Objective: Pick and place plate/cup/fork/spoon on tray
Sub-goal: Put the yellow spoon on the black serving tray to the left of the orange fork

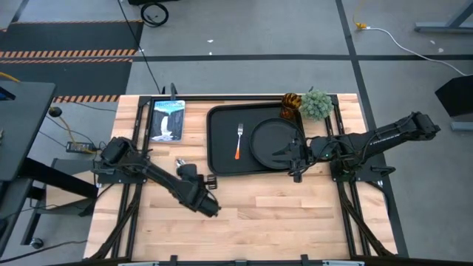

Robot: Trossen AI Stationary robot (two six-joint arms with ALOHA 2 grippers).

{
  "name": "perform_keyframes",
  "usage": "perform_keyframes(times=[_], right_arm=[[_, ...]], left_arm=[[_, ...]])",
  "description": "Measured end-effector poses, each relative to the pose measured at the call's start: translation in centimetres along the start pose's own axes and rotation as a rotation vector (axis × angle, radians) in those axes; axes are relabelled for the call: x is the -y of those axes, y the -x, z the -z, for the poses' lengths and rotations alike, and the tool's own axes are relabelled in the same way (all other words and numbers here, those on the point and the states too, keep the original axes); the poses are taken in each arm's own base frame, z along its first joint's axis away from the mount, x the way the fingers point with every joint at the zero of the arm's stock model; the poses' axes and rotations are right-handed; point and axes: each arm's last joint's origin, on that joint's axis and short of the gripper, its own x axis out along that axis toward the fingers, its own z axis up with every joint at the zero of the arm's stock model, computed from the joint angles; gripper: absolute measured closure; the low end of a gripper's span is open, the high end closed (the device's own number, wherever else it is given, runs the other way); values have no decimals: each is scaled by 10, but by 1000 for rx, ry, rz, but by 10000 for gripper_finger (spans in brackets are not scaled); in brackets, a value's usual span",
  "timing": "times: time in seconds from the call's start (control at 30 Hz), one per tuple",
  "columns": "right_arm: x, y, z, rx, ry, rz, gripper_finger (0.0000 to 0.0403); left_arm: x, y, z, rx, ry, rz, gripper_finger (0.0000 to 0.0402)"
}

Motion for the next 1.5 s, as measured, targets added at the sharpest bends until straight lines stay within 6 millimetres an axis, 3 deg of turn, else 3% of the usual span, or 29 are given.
perform_keyframes(times=[0.37,0.53,0.87,1.1,1.5], right_arm=[[-1,0,0,3,0,-18,298],[-1,0,0,5,-1,-22,298],[-3,1,-1,10,4,-41,298],[-3,1,-1,12,7,-39,298],[-3,0,-1,12,11,-36,298]], left_arm=[[-2,-20,26,-28,30,-139,235],[-1,-26,26,-21,27,-169,227],[-15,-57,39,-70,56,-166,236],[-14,-62,38,-88,70,-163,241],[-13,-62,41,-110,62,-138,342]])
